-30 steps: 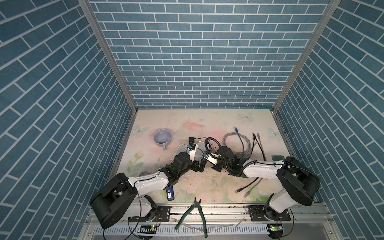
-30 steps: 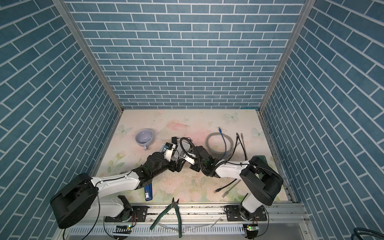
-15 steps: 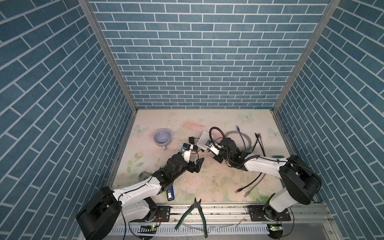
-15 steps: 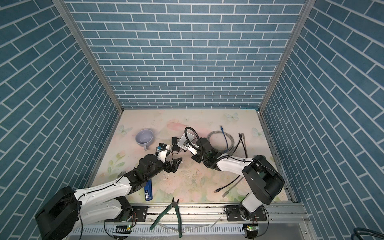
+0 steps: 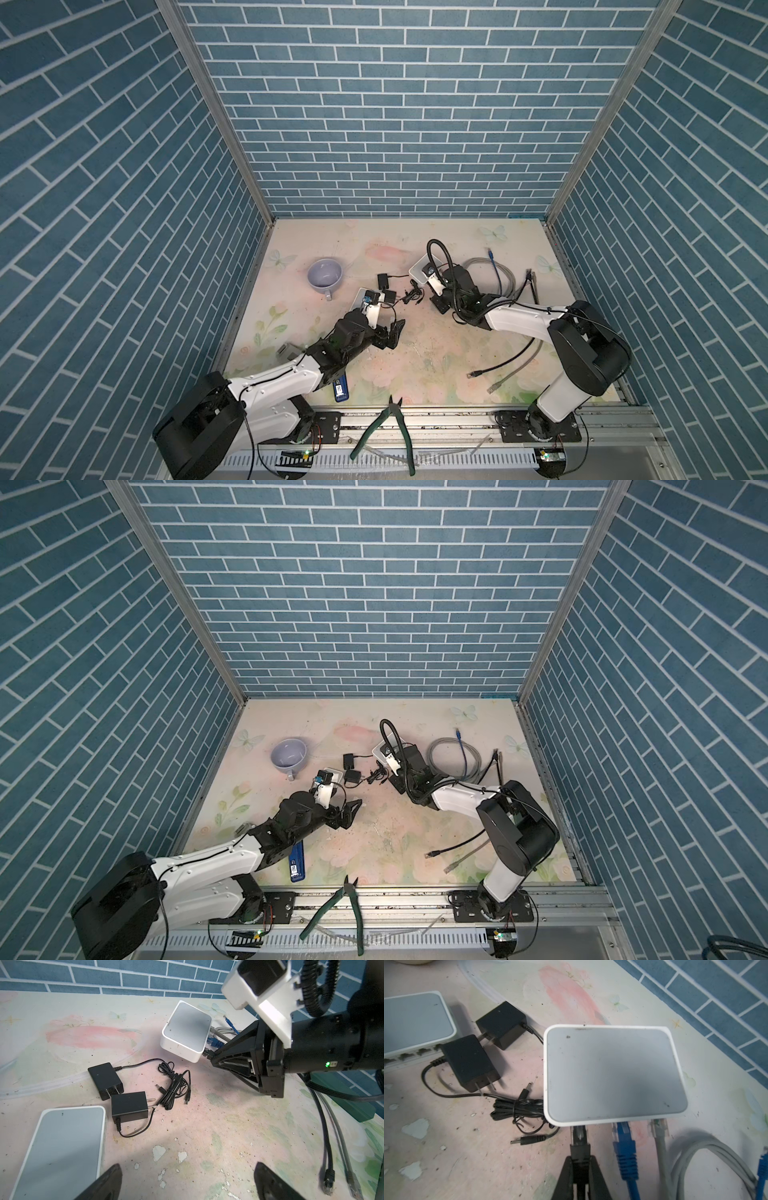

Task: Insert the plug into the switch port
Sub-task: 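Push the black plug further into the port with the right gripper while the left releases, then open the right gripper and draw it back from the seated black plug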

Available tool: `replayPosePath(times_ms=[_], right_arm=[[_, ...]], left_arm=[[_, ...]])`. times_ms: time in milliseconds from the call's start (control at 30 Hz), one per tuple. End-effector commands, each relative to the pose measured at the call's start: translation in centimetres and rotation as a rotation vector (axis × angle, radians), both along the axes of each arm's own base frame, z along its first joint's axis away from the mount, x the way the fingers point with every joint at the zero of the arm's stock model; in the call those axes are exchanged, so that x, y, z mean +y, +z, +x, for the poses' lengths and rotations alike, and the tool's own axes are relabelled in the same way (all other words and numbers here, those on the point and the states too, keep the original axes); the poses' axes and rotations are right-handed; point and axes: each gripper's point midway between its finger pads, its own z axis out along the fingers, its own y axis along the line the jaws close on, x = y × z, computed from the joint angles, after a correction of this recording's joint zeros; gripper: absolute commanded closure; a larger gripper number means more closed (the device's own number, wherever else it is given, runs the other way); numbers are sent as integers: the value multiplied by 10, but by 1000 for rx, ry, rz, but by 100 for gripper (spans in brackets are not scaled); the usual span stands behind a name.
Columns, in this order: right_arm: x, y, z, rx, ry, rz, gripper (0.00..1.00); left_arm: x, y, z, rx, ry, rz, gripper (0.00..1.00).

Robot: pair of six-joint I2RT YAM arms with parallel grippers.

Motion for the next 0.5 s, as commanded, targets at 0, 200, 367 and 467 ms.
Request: replayPosePath(times_ms=[0,200,367,467], right_arm=[[-1,6,20,33,-104,73,98],[-2,-5,38,85,-165,82,96],[5,-14,47,129,-174,70,93],[8,-22,50,151,-176,63,91]], left_arm=[[5,-6,0,9,18,1,0],[8,-7,-1,8,27,1,0],[11,-8,-1,10,37,15,0],[15,-9,-2,11,50,29,0]])
